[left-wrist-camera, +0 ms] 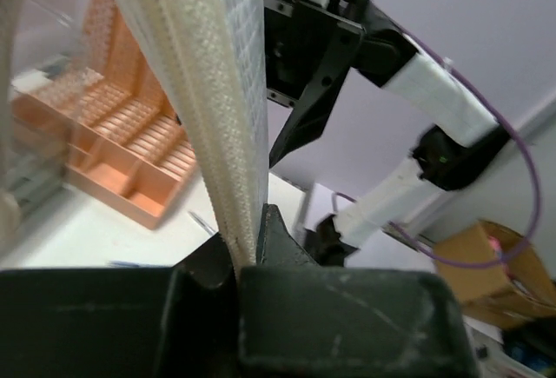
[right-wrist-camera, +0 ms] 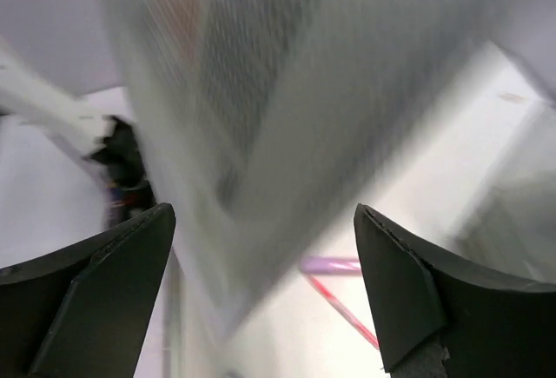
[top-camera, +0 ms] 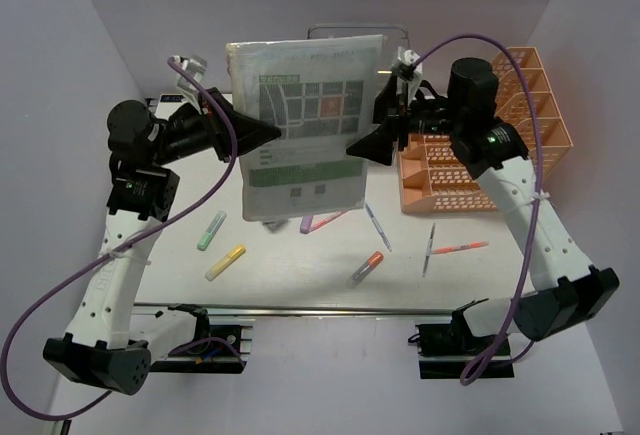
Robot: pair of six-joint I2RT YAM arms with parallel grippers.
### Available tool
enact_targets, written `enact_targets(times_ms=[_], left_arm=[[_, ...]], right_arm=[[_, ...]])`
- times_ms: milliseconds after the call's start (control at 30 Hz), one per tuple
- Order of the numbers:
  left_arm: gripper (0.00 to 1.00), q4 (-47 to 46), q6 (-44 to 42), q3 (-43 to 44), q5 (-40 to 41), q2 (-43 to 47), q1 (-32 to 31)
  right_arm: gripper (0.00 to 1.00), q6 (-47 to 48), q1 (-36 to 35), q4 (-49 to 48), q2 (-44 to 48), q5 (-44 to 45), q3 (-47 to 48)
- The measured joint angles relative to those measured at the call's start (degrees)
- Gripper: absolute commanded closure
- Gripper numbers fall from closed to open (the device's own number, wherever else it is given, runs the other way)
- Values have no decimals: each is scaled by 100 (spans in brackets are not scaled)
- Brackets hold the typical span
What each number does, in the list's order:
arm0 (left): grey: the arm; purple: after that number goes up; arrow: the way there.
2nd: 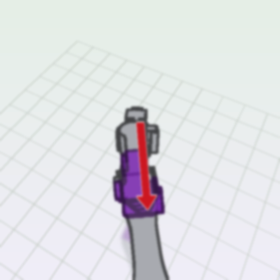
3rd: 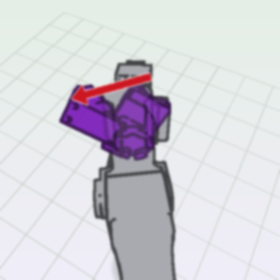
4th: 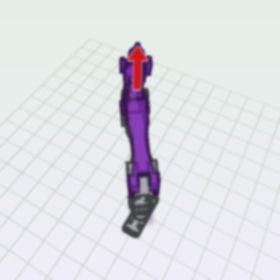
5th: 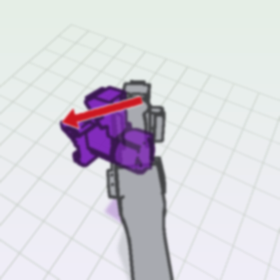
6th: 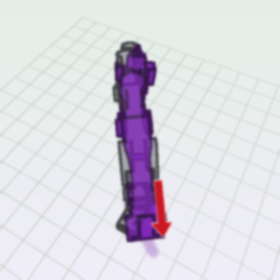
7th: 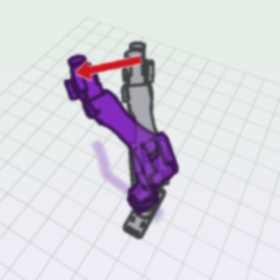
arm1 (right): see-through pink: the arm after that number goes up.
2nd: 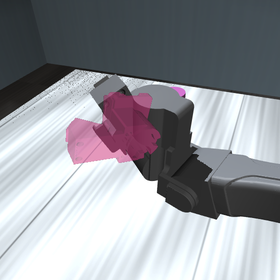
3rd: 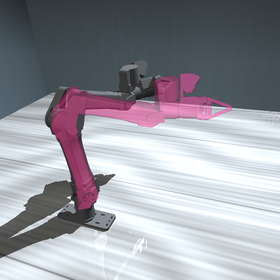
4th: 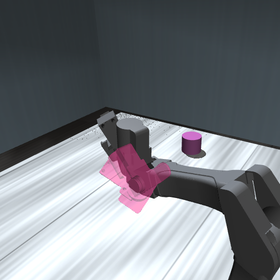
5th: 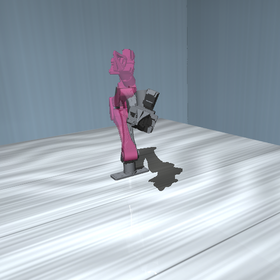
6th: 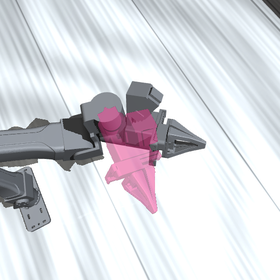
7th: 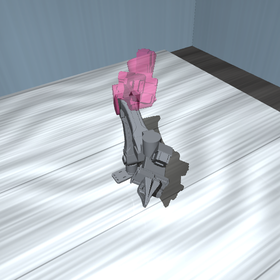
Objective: Organize the desk
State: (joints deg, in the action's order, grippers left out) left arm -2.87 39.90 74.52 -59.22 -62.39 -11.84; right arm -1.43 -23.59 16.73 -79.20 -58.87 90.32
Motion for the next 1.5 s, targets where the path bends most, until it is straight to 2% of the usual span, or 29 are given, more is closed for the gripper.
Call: enact_targets(times_ms=[133, 267, 333, 367, 467, 500, 533, 733, 967, 1233, 1500], left_arm=[[100, 584, -518, 444, 376, 63, -24], [100, 743, -789, 584, 527, 61, -31], [100, 726, -815, 584, 546, 2, -31], [100, 658, -793, 584, 546, -76, -57], [100, 348, -745, 660, 555, -457, -214], [100, 289, -737, 776, 560, -667, -306], [100, 236, -743, 911, 595, -901, -413], [100, 332, -1034, 1897, 981, -2284, -1290], [100, 636, -1753, 2835, 1757, -3515, -2470], [100, 446, -2557, 2983, 2503, -4218, -3281], [100, -420, -2940, 2979, 2962, -4642, -3659]], right_arm=[[11, 660, 212, 479, 675, 1115, -304], [11, 916, 407, 632, 1692, 2424, -942], [17, 944, 564, 656, 2275, 3161, -1357], [23, 953, 640, 595, 2516, 3501, -1537], [70, 973, 942, 570, 3036, 4371, -2006], [92, 990, 1019, 551, 3115, 4559, -2096], [96, 973, 1097, 527, 3169, 4725, -2184], [98, 890, 1377, 348, 3250, 5541, -2592], [100, 911, 1659, 31, 3565, 6830, -2841], [100, 1003, 2068, -636, 3912, 8144, -3198], [100, 894, 2328, -739, 3856, 8415, -3440]])
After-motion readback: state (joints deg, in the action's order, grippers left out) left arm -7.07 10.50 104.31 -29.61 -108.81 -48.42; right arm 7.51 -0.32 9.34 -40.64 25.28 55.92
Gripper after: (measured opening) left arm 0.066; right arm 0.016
